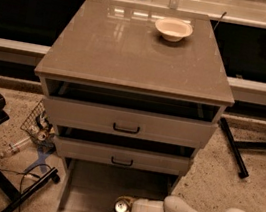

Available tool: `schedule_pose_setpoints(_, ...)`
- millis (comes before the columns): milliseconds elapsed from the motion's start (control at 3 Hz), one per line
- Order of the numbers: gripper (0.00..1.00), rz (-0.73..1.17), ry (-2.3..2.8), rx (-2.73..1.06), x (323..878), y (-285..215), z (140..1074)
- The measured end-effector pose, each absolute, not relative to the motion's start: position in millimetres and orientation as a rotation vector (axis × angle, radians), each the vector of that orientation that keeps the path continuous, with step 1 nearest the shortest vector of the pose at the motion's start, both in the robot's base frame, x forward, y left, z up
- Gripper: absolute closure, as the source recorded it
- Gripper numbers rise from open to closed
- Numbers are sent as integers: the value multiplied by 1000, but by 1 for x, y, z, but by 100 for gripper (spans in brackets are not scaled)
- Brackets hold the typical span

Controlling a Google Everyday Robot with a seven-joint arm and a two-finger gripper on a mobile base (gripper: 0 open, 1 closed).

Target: Pick pepsi can from bottom drawer and place on counter

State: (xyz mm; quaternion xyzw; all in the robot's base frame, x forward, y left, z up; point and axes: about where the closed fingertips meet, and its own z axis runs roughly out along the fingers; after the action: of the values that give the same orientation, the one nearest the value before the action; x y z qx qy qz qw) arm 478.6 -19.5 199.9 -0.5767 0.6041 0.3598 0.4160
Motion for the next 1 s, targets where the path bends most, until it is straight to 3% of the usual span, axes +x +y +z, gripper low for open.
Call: schedule_pose_setpoints(1000, 100, 898, 1546, -1232, 465, -115, 368)
